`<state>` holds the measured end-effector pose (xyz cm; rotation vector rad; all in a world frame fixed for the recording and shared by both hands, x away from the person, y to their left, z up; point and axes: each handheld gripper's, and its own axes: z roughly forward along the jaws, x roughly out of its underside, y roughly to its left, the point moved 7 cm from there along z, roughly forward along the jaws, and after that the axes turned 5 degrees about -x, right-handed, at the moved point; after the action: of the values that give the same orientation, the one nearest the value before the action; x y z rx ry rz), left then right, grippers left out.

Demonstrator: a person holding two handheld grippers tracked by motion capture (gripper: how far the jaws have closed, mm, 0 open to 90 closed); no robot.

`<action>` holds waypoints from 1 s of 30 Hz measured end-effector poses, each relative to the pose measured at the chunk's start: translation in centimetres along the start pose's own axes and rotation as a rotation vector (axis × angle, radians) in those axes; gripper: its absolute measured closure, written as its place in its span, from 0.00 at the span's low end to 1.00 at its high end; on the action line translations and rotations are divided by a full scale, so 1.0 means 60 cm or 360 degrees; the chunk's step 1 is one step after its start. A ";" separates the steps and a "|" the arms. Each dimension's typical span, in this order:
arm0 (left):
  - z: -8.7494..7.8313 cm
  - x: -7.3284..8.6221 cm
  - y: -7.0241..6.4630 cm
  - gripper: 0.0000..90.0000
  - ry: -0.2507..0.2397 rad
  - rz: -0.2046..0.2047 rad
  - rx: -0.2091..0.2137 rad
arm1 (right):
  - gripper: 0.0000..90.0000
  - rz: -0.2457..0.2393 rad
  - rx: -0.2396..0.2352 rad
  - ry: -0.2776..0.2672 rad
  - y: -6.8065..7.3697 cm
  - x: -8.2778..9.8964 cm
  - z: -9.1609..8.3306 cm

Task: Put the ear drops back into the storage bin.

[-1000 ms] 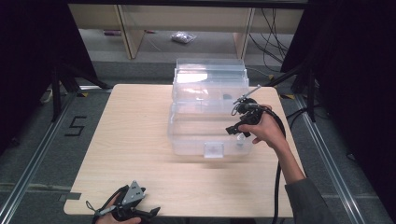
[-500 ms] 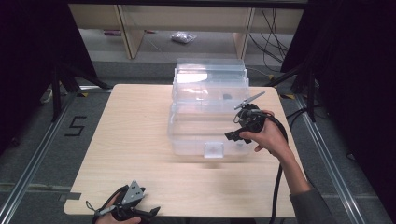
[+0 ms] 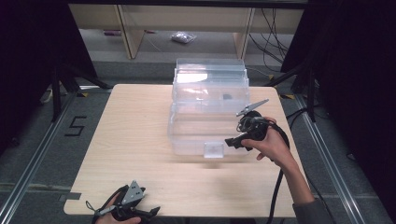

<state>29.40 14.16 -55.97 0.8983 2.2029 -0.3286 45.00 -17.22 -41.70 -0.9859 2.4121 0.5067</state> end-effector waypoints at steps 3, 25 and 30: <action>0.000 0.001 0.000 0.17 0.0003 0.0002 0.0000 | 0.23 -0.0040 -0.0017 -0.0036 0.006 0.005 0.000; -0.001 -0.001 0.001 0.17 -0.0002 0.0016 -0.0004 | 0.21 -0.0114 -0.0042 -0.0110 0.049 0.049 0.000; 0.000 0.000 0.000 0.17 -0.0004 -0.0007 -0.0002 | 0.21 -0.0139 -0.0029 -0.0158 0.056 0.060 0.004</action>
<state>29.38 14.15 -55.98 0.8923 2.2029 -0.3301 40.38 -16.82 -43.39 -1.0438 2.2704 0.5347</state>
